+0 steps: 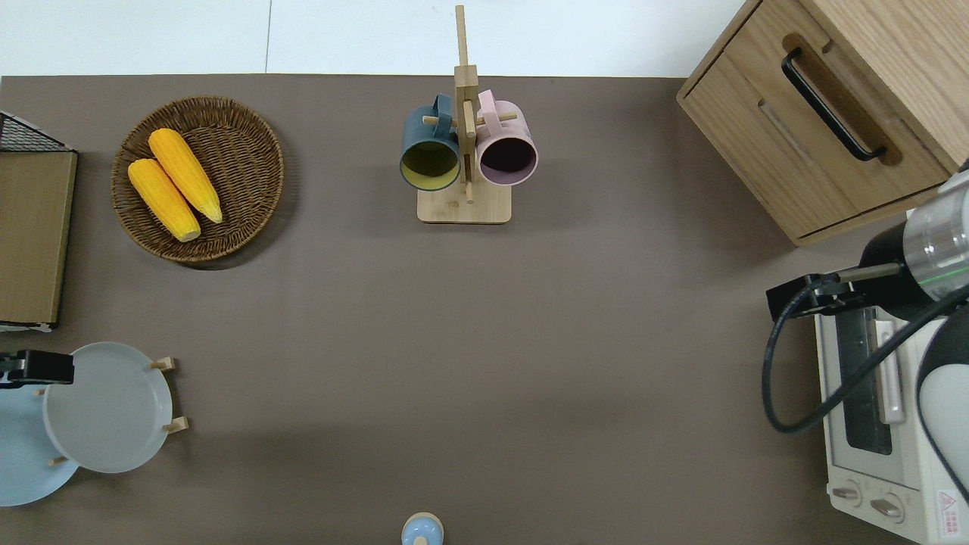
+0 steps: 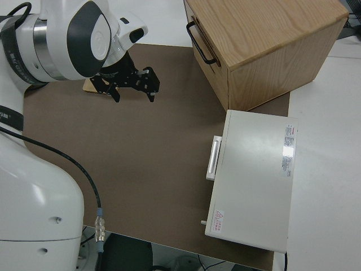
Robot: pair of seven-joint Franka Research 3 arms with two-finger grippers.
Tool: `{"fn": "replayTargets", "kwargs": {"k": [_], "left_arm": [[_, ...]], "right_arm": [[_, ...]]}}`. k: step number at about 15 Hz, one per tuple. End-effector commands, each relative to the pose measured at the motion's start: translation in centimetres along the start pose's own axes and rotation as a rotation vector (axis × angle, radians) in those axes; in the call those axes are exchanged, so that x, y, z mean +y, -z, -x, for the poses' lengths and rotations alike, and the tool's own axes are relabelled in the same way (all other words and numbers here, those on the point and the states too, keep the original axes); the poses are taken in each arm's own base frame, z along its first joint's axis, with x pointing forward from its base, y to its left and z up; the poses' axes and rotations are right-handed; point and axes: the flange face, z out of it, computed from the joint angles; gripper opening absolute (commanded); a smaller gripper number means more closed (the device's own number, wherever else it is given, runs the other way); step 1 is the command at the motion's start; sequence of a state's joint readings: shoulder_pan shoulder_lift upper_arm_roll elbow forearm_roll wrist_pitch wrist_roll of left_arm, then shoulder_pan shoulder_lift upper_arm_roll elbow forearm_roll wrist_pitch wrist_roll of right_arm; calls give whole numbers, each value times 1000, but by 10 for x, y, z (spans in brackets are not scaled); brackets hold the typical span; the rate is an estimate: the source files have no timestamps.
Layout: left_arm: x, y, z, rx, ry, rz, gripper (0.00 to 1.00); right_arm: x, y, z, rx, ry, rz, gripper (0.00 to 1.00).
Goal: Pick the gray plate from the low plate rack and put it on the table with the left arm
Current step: 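Grasp the rim of the gray plate with the left gripper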
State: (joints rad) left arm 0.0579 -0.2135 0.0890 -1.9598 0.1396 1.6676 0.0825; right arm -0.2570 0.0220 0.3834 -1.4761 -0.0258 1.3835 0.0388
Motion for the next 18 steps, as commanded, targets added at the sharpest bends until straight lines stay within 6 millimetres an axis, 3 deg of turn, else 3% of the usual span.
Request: {"fn": "replayTargets", "kwargs": {"k": [1, 8, 18], "left_arm": [[-8, -27, 14, 37, 28, -16, 993], [-22, -75, 24, 45, 49, -49, 993], [-26, -120, 37, 32, 52, -58, 987]], "right_arm": [[3, 4, 2, -2, -17, 6, 983], [4, 3, 2, -3, -18, 6, 983], [3, 4, 2, -2, -17, 6, 983]]}}
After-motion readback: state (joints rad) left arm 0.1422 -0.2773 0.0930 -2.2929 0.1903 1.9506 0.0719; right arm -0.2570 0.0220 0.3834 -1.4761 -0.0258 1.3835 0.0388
